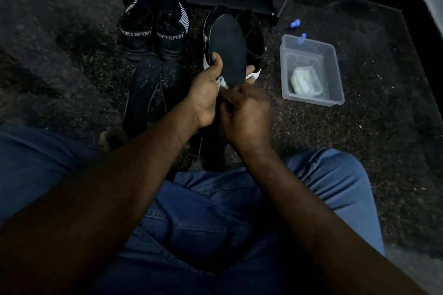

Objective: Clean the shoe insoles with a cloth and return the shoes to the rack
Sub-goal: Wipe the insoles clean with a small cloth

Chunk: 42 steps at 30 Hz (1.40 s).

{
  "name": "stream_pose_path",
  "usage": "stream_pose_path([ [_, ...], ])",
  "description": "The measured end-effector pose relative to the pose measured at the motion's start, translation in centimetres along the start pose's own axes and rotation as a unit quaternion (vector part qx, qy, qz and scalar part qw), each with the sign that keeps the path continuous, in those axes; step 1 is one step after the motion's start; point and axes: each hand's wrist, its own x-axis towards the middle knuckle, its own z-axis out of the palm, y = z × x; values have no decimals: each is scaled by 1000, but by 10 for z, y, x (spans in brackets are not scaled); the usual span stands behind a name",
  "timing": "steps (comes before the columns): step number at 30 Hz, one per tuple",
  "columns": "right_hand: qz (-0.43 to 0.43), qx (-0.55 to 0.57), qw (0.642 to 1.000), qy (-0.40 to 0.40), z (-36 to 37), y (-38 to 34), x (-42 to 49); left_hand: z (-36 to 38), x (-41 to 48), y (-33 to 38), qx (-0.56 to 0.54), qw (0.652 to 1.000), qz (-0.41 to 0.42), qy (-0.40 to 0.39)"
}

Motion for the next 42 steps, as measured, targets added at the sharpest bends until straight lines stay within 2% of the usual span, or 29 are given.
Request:
stream_pose_path([
  [7,44,-4,997,66,-16,36,-1,7,-4,1,-2,1000,-14,-10],
  [12,-3,13,1000,19,-3,6,-14,5,0,-5,29,999,-8,14],
  [15,-20,-8,1000,5,-2,16,-16,2,-2,-2,21,999,0,25],
  [17,3,-25,1000,12,-10,34,-15,3,-4,2,15,1000,9,17],
  [20,93,13,995,32,-29,53,-14,4,-5,6,36,999,25,9],
  [22,205,124,970,42,-39,57,-12,3,-4,6,40,998,39,15],
  [25,356,336,870,54,-44,61,-7,0,-3,5,33,999,35,8],
  [27,382,394,835,47,-48,59,-7,-2,-2,5,43,999,31,5],
  [32,378,438,815,42,-48,46,-5,-2,-3,5,54,998,29,5],
  [34,352,432,830,35,-50,42,0,-2,-3,6,57,998,31,7],
  [36,321,390,863,13,-51,40,4,0,-4,6,58,998,28,12],
  [39,264,287,921,-20,-44,38,7,0,-5,4,72,997,18,6],
  [42,181,177,967,2,-36,35,11,5,-6,-1,62,998,17,23],
])
